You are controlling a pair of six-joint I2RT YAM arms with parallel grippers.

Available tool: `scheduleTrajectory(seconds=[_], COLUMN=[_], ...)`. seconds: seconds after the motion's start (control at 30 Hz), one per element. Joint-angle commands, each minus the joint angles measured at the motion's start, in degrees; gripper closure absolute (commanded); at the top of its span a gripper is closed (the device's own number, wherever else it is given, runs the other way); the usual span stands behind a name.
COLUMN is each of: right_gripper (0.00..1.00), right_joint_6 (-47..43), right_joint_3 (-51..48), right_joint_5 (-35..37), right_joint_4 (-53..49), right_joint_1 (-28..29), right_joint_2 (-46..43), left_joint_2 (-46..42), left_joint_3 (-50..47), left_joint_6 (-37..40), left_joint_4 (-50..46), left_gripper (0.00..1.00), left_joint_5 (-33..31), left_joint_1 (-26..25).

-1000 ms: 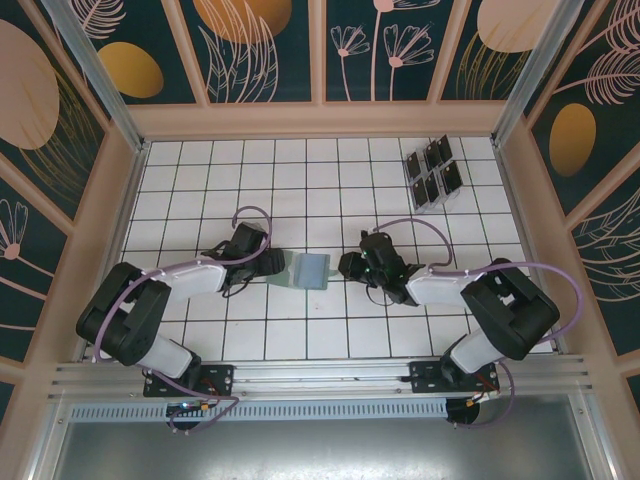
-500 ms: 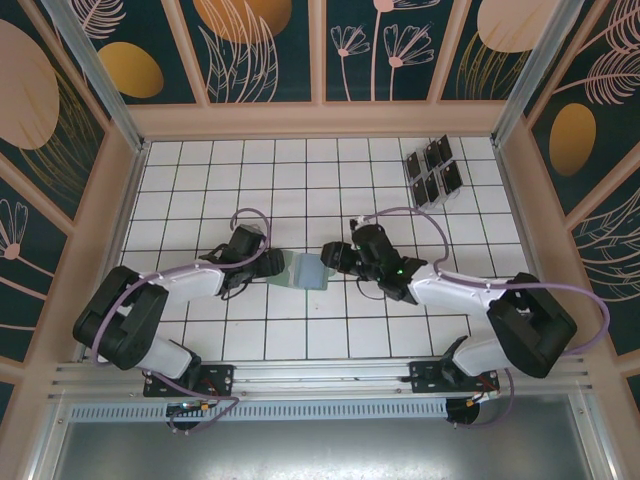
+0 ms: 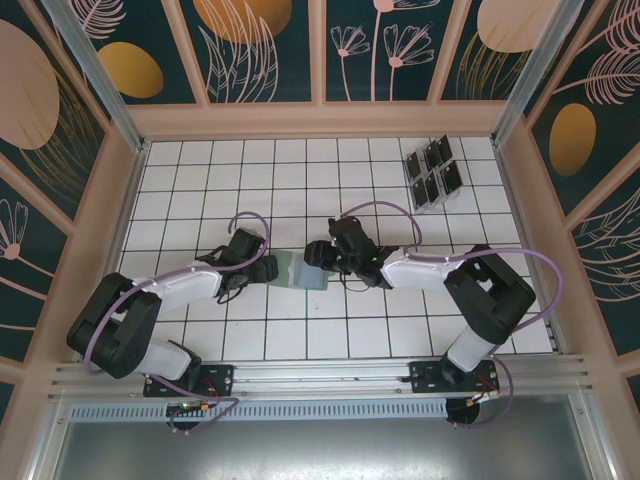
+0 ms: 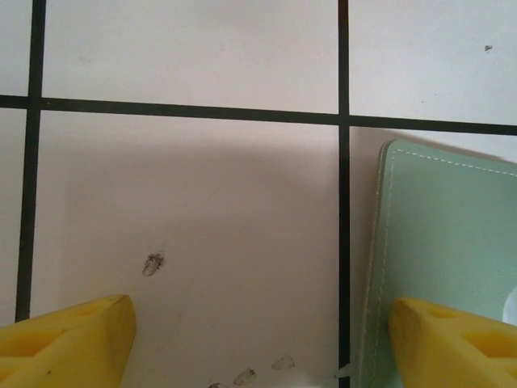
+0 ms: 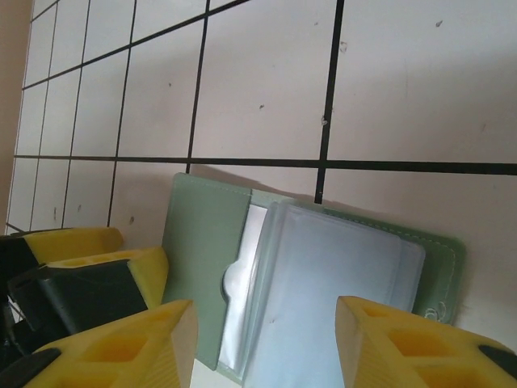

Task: Put the credit cards into the card holder
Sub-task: Flip over the card slot in the card holder.

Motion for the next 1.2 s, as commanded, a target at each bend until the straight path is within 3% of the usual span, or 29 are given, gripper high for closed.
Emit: scheduleTrajectory(seconds=[0.0, 0.57, 1.17], right_gripper=[0.51, 0.49, 0.48], right_joint_6=[0.18, 1.64, 2.99], right_joint_3=[1.83, -0.48, 1.46], right_joint_5=[-1.32, -0.75, -1.57], right_joint_4=[-0.49, -1.95, -2.47], right_joint_1=[0.93, 1.14, 1.19], right_joint_2=[1.57, 1.56, 7.57], left_joint_2=[1.69, 2.75, 2.99], left_joint_3=[1.05, 1.27, 1.15], left_joint_6=[1.64, 1.90, 1.85], left_joint_4=[-1.48, -0.46, 0.31], left_gripper=[0.19, 0.18, 0.19], left_joint_5=[-0.40, 0.31, 1.02], left_joint_1=[-0.71, -0.80, -0.84])
